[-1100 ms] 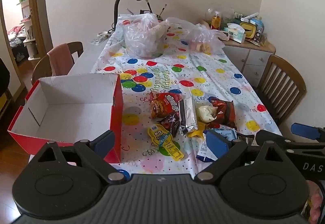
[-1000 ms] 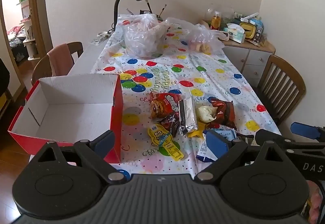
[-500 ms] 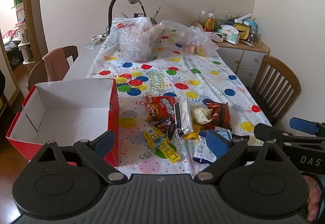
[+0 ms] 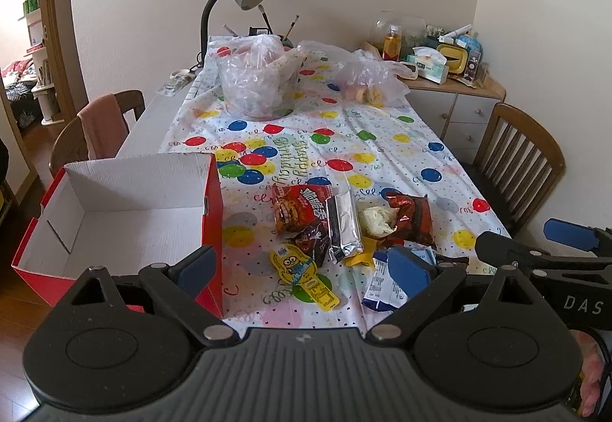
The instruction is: Organize snacks
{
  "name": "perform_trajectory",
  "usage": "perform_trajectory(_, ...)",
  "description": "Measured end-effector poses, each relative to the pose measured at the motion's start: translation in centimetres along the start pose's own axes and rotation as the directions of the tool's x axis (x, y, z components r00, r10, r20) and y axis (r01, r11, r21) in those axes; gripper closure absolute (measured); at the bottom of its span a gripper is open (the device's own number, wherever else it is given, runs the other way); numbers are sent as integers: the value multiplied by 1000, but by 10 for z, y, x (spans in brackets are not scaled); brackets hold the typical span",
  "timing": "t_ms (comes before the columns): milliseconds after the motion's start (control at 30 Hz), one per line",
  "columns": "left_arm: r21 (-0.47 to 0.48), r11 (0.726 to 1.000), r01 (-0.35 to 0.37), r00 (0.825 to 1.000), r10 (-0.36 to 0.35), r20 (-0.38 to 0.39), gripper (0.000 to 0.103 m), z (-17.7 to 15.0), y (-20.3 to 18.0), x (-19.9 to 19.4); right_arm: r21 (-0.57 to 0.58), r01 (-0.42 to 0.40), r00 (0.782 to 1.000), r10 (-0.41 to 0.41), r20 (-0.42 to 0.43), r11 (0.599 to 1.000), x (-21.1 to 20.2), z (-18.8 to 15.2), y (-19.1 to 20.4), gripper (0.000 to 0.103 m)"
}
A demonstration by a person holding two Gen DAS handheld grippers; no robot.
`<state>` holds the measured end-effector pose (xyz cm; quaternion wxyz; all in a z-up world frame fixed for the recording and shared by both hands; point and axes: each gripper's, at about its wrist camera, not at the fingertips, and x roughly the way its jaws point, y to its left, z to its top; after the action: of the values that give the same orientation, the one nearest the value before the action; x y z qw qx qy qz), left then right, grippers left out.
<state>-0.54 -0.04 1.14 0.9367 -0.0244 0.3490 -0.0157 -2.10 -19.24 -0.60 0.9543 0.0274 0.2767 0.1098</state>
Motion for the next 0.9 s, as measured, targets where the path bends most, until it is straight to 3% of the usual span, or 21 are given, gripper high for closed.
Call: perform_trajectory(900,-3,1000,3,1000,-3,-1,6,4,0,0,-9,13,1000,-13,2,1000,1,2,1,0)
